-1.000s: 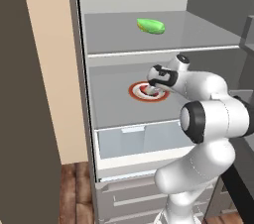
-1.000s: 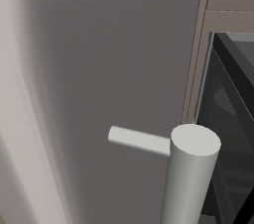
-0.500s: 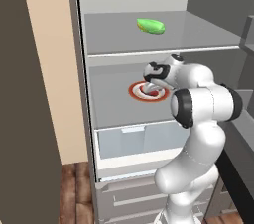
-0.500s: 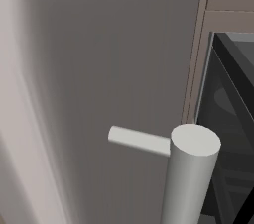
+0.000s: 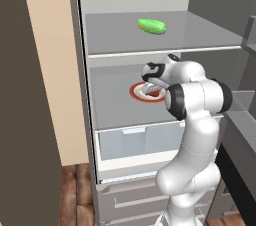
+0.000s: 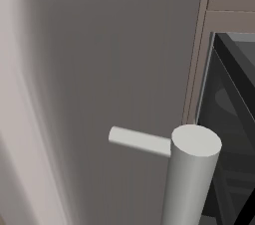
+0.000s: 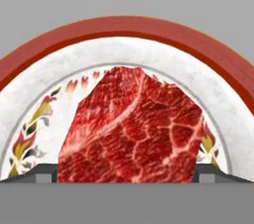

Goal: Transport the steak from the fridge to the microwave and turn on the microwave.

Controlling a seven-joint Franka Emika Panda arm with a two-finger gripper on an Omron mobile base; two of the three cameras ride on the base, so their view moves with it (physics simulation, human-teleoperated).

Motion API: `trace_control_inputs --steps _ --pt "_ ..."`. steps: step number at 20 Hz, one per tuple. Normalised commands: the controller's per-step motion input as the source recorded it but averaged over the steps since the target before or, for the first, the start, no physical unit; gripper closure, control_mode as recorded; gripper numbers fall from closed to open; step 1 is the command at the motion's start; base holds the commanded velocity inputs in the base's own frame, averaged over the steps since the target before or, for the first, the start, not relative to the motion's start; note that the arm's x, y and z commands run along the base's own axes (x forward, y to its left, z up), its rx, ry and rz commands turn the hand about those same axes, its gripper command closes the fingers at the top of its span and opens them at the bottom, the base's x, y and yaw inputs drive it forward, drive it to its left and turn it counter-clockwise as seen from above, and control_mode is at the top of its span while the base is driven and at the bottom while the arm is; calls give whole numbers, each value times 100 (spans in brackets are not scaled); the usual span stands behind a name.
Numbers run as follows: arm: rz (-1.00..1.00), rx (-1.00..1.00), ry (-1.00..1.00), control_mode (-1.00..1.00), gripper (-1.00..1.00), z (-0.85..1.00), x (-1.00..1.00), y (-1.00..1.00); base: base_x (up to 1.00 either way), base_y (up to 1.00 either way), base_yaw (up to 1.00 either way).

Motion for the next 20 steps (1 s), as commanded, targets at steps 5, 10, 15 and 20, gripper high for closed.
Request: trace_control_inputs --steps 5,10,15,20 --pt "0 -6 4 -100 100 -29 19 15 0 0 0" --pt "-2 2 3 -100 100 -55 -7 -2 0 0 0" --pt "-9 15 0 -100 100 -89 -29 -33 0 0 0" --pt "-9 13 -10 -100 100 -31 -16 -9 0 0 0"
